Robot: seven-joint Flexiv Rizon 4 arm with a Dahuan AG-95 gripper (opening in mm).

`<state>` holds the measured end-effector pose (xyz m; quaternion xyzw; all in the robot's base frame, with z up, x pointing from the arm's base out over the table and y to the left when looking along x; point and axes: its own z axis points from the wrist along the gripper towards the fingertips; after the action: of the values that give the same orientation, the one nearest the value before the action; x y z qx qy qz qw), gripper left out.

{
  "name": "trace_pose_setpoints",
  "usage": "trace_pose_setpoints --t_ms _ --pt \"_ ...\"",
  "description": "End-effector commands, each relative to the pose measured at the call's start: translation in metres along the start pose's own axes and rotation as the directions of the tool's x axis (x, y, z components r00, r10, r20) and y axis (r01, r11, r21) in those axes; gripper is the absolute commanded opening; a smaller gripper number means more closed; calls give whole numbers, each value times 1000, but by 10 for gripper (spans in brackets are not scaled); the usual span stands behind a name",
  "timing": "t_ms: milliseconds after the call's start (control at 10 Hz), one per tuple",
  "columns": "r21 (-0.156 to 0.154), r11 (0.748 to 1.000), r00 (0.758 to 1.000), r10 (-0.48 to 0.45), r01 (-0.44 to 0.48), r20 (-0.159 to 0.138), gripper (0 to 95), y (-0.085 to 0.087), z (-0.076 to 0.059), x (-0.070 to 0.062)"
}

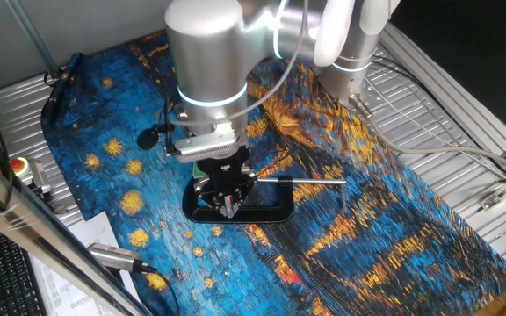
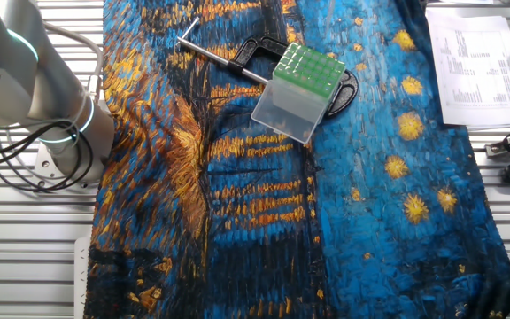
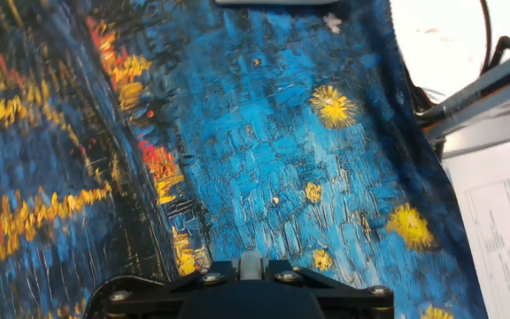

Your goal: Insert a large pipette tip into the holder for large pipette tips

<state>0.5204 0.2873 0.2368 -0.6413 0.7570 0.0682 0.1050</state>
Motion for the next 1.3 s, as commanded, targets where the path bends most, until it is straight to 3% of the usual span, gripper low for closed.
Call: trace_pose_setpoints --t_ms 100,200,400,600,700,800,900,1300 --pt "-8 1000 999 -30 30 12 0 3 -7 0" --pt "-8 998 998 -61 61 10 0 4 -11 1" --pt "-24 987 986 -160 161 55 0 4 -18 9" --pt "-49 967 966 -247 252 81 0 4 -24 15" --pt "-68 944 943 -315 323 110 0 4 -30 19" --pt "-76 937 934 -330 342 137 0 5 -32 21" --pt "-93 919 915 -363 382 179 0 6 -34 24" --pt "-120 860 852 -454 495 260 0 7 -40 32"
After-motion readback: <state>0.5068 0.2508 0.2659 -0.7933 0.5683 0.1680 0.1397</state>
